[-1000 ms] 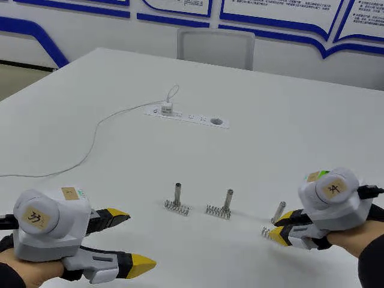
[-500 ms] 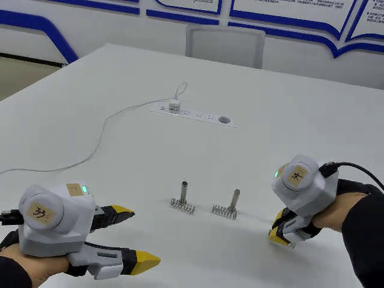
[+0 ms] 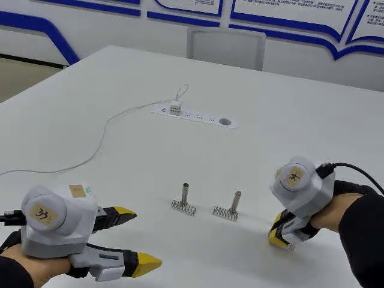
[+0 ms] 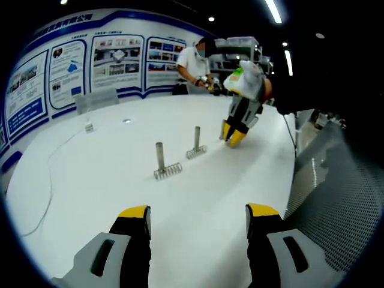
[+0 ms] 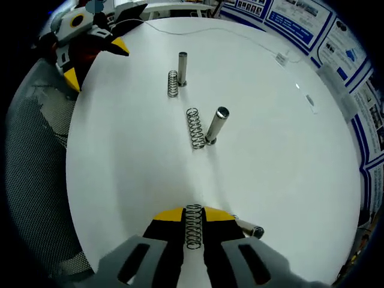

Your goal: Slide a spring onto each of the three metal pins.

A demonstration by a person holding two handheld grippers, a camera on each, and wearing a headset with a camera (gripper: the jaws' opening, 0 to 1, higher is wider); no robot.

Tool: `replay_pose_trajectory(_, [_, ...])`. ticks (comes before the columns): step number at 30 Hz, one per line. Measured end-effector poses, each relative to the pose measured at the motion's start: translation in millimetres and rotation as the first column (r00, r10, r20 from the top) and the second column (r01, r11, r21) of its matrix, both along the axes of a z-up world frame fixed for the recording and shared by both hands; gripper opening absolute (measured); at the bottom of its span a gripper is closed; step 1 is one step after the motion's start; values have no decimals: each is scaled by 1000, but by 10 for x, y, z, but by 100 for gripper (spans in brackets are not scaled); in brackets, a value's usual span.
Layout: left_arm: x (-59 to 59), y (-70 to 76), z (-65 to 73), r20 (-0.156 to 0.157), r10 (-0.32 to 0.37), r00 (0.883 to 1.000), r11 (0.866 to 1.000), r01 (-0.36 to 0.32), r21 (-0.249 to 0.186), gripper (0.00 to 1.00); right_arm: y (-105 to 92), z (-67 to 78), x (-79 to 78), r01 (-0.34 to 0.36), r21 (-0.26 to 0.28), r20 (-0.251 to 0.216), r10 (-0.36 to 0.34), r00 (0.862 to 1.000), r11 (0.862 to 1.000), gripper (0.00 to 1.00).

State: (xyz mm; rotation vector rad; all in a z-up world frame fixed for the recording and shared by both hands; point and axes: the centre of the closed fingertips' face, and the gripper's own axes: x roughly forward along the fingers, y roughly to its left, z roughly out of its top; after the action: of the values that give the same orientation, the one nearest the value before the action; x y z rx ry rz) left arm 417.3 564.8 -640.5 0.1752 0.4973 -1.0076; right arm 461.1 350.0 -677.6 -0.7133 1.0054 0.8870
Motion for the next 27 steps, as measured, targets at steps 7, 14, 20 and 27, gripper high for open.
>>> replay_pose_trajectory(7, [-21, -40, 28, 7, -26, 1000, 1000, 26, 8, 65, 60, 138, -52, 45, 81, 51, -49, 997, 996, 12])
replay_pose_trajectory(14, [-23, -44, 71, 13, -31, 999, 999, 31, 5, 65, 27, 239, -102, 100, 159, 94, -116, 989, 982, 12])
replay_pose_trajectory(20, [-20, -43, 79, 15, -31, 999, 999, 31, 6, 65, -41, 352, -74, 179, 266, 128, -219, 967, 947, 12])
replay_pose_trajectory(27, [-1, -19, 109, 15, -10, 1000, 1000, 11, -6, 65, -154, 466, -24, 270, 427, 149, -362, 920, 863, 12])
